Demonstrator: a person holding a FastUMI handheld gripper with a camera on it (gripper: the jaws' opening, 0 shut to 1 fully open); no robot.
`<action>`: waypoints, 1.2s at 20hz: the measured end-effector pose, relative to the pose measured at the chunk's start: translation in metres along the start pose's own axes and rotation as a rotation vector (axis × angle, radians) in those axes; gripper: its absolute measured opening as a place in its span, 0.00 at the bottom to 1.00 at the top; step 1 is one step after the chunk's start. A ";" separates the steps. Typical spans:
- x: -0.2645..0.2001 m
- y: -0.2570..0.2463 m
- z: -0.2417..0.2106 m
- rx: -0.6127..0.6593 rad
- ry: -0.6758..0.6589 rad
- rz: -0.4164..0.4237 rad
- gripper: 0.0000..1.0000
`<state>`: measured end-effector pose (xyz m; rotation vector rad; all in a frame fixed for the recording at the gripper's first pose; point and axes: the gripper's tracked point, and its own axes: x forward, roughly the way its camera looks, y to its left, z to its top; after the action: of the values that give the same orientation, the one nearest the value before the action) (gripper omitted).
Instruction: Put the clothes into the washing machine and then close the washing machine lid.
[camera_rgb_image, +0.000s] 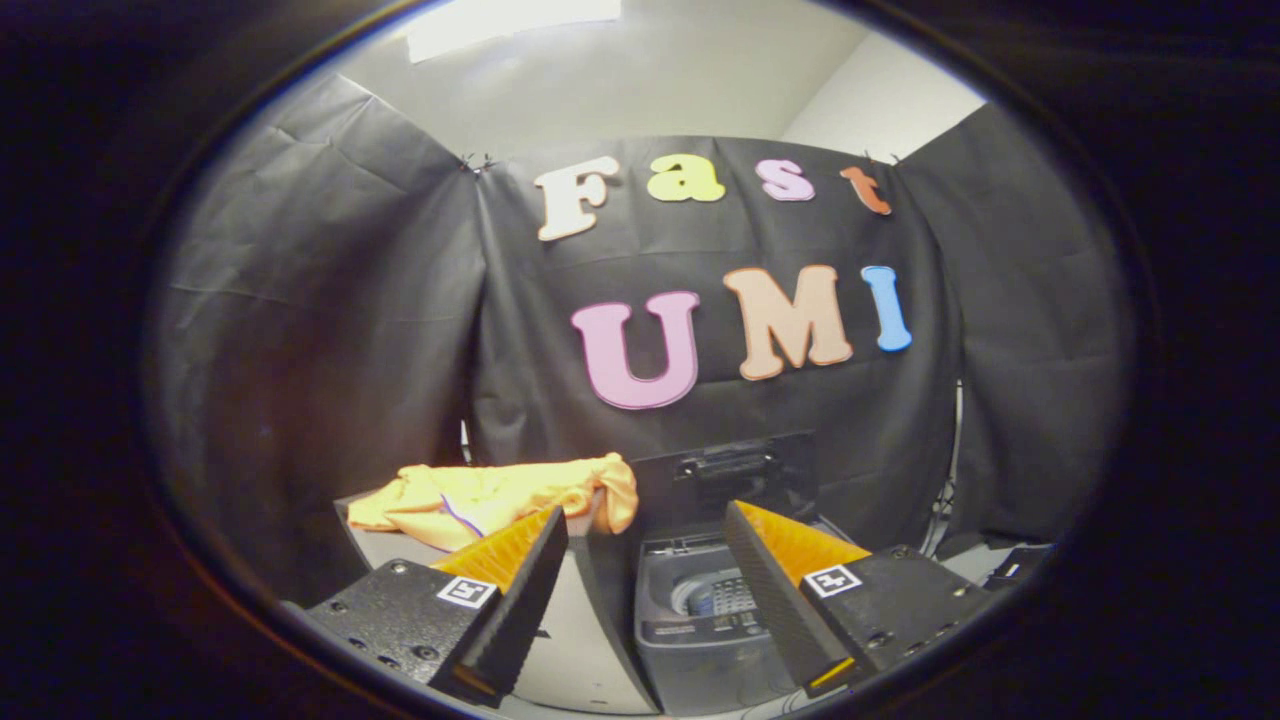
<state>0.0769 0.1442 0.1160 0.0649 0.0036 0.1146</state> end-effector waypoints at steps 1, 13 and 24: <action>0.010 0.013 0.004 0.010 0.014 0.012 0.96; 0.174 0.153 -0.029 -0.047 0.295 0.056 0.96; 0.240 0.197 -0.130 -0.192 0.614 0.135 0.98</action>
<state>0.2921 0.3754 -0.0010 -0.1641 0.6009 0.2659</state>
